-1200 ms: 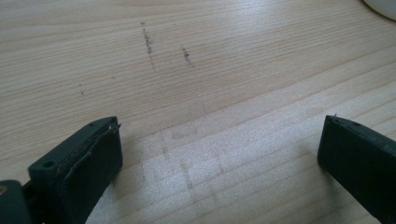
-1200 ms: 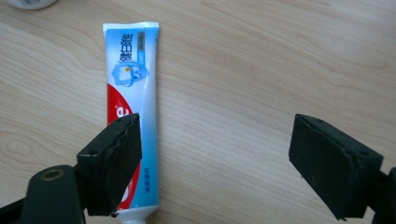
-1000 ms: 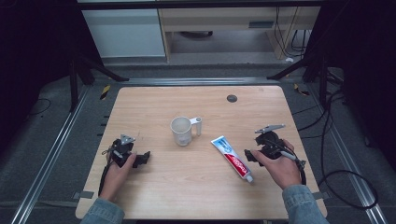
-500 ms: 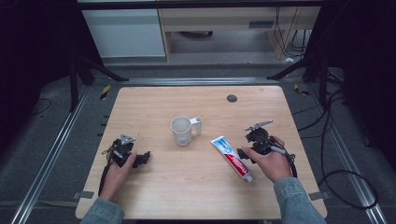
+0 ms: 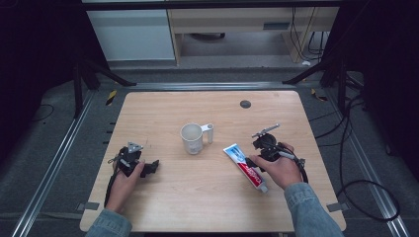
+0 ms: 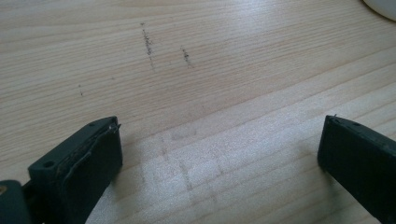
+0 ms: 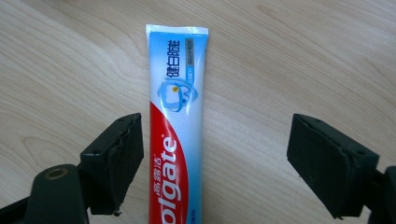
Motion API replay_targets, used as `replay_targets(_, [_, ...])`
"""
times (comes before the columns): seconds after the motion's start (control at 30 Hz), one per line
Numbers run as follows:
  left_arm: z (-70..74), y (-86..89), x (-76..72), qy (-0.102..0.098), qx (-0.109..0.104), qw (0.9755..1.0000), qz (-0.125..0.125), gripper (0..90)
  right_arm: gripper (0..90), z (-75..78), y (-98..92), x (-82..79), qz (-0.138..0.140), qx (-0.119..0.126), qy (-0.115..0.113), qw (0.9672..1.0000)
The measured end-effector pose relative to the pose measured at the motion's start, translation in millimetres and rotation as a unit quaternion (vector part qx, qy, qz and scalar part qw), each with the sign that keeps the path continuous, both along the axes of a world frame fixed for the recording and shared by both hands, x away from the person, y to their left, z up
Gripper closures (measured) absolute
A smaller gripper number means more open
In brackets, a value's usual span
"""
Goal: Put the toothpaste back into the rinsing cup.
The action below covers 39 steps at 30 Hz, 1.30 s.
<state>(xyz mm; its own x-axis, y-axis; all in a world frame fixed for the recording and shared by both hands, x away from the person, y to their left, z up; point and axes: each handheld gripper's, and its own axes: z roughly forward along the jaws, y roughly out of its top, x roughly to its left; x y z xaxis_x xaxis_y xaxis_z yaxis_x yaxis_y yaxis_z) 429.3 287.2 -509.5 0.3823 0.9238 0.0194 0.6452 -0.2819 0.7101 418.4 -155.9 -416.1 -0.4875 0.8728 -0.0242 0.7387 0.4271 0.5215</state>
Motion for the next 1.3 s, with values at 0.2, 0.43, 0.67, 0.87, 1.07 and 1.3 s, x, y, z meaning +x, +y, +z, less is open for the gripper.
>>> replay_targets(0.2, [0.0, -0.9, 1.3, 0.000, 0.000, 1.0000, 0.002, 0.0, 22.1, 4.1, 6.2, 6.2, 0.005, -0.007, 0.005, 1.0000])
replay_targets(0.43, [-0.1, -0.6, 1.1, 0.000, 0.000, 1.0000, 0.000, 0.0, 24.9, 7.2, 17.2, 13.7, 0.012, -0.018, 0.014, 0.9997])
replay_targets(0.67, [0.0, -0.3, 0.6, 0.000, 0.000, 1.0000, -0.003, 0.0, 24.6, 6.1, 28.8, 22.1, 0.011, -0.027, 0.026, 0.9992])
replay_targets(0.87, [0.0, -0.3, 0.6, 0.000, 0.000, 1.0000, -0.003, 0.0, 26.0, -1.9, 32.5, 27.3, 0.016, -0.036, 0.037, 0.9985])
replay_targets(1.07, [0.0, -0.3, 0.6, 0.000, 0.001, 1.0000, -0.003, 0.0, 26.8, 0.5, 33.7, 29.1, 0.017, -0.034, 0.043, 0.9984])
replay_targets(1.3, [0.0, -0.1, 0.5, 0.000, 0.001, 1.0000, -0.004, 0.0, 28.1, -3.1, 37.1, 30.7, 0.023, -0.037, 0.053, 0.9976])
